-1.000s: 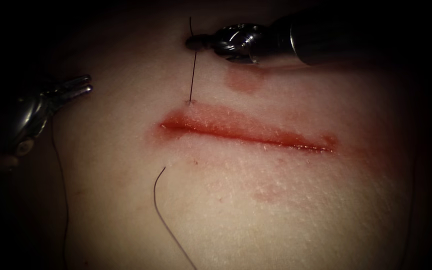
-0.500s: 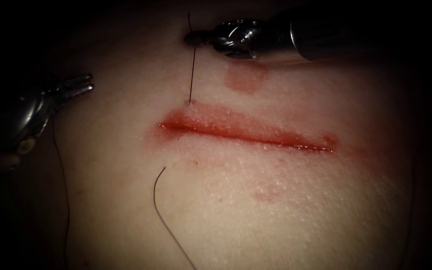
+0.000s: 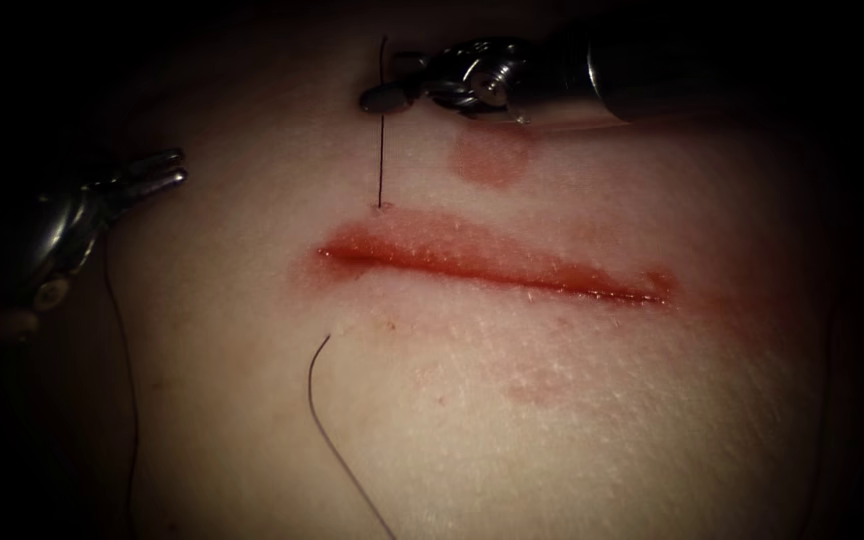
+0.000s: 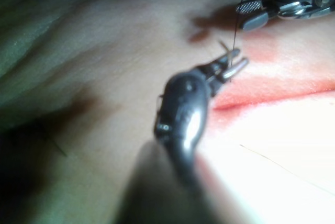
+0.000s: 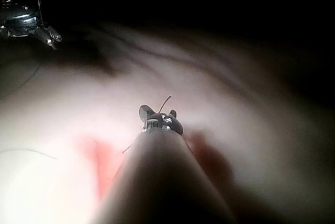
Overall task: Wound Closure
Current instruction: Use the right gripper to adjust the short suture end, then set the needle down.
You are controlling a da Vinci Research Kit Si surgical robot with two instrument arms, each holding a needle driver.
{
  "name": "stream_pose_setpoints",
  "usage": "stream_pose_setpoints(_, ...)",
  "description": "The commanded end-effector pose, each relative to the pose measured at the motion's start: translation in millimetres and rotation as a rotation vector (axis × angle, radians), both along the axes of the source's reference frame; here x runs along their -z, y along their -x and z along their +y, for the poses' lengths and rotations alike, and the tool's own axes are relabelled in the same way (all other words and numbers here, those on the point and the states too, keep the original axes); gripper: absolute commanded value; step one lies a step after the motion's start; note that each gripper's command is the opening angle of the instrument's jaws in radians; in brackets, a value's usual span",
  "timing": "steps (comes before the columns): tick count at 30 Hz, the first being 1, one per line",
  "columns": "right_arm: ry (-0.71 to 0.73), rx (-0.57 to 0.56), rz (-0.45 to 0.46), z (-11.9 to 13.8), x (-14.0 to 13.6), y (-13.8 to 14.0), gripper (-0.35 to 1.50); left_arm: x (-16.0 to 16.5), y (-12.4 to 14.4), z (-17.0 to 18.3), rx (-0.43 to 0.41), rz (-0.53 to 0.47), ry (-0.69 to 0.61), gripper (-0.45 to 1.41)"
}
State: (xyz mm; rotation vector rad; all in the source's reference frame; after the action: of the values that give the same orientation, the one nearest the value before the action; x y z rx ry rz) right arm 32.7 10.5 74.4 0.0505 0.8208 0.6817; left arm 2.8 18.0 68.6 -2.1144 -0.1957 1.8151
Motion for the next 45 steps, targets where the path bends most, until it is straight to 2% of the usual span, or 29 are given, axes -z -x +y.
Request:
stream_pose_setpoints(1, 0.038, -0.005, -0.024, 0.1, 0.6, 0.5, 1.38, -0.7, 0.6, -0.1, -0.001, -0.002, 0.000, -0.35)
stream_pose_setpoints(6, 0.041, 0.042, -0.016, 0.7, 4.3, 2.6, 1.33, -0.8, 0.8, -0.3, 0.001, 0.000, 0.001, -0.35)
stream_pose_setpoints(8, 0.052, 0.098, -0.009, -0.2, 6.6, 3.4, 1.36, -0.8, 0.7, -0.3, 0.001, -0.001, 0.002, -0.35)
stream_pose_setpoints(11, 0.049, 0.123, 0.002, -1.5, 8.5, 4.1, 1.36, -0.8, 0.7, -0.2, -0.001, 0.003, 0.000, -0.35)
stream_pose_setpoints(12, 0.051, 0.132, 0.005, -1.9, 9.0, 4.2, 1.36, -0.8, 0.7, -0.1, 0.003, 0.020, -0.010, -0.27)
stream_pose_setpoints(14, 0.056, 0.152, 0.010, -3.3, 10.6, 4.5, 1.36, -0.6, 0.7, -0.1, -0.002, 0.045, -0.031, 0.08)
stream_pose_setpoints(17, 0.061, 0.163, 0.014, -4.7, 11.9, 4.5, 1.36, -0.3, 0.6, -0.2, -0.022, 0.080, -0.043, 0.17)
stream_pose_setpoints(19, 0.066, 0.171, 0.014, -5.5, 12.7, 4.5, 1.36, 0.0, 0.6, -0.2, -0.033, 0.161, -0.061, 0.25)
stream_pose_setpoints(22, 0.072, 0.178, 0.013, -6.4, 13.5, 4.4, 1.36, 0.0, 0.5, -0.4, -0.088, 0.302, -0.181, 0.23)
stream_pose_setpoints(23, 0.077, 0.182, 0.012, -6.7, 13.7, 4.3, 1.38, -0.1, 0.5, -0.4, -0.094, 0.352, -0.187, 0.28)
stream_pose_setpoints(24, 0.080, 0.182, 0.011, -7.2, 14.0, 4.2, 1.38, -0.2, 0.1, -0.3, -0.085, 0.444, -0.206, 0.45)
stream_pose_setpoints(25, 0.081, 0.182, 0.011, -7.3, 14.1, 4.1, 1.40, -0.3, 0.0, -0.3, -0.071, 0.474, -0.219, 0.55)
stream_pose_setpoints(28, 0.090, 0.188, 0.008, -7.9, 14.3, 4.0, 1.43, -0.4, -0.9, -0.2, -0.053, 0.515, -0.222, 0.65)
stream_pose_setpoints(33, 0.100, 0.198, 0.005, -9.2, 14.4, 4.0, 1.46, -0.3, -2.3, 0.2, 0.025, 0.483, -0.240, 0.65)
stream_pose_setpoints(36, 0.099, 0.217, 0.003, -10.3, 14.5, 4.2, 1.46, -0.1, -2.2, 0.1, 0.048, 0.462, -0.181, 0.60)
stream_pose_setpoints(38, 0.111, 0.229, 0.003, -11.2, 14.7, 4.5, 1.46, 0.0, -1.7, -0.1, 0.047, 0.438, -0.144, 0.55)
stream_pose_setpoints(39, 0.115, 0.240, 0.003, -12.1, 15.0, 4.8, 1.48, 0.2, -1.0, -0.4, 0.044, 0.384, -0.109, 0.50)
stream_pose_setpoints(42, 0.096, 0.293, -0.004, -13.8, 15.5, 5.4, 1.43, 0.3, 0.1, -0.9, 0.002, 0.277, -0.077, 0.22)
stream_pose_setpoints(45, 0.101, 0.322, -0.005, -15.4, 16.1, 5.9, 1.41, 0.1, 1.4, -1.5, -0.024, 0.212, -0.054, 0.16)
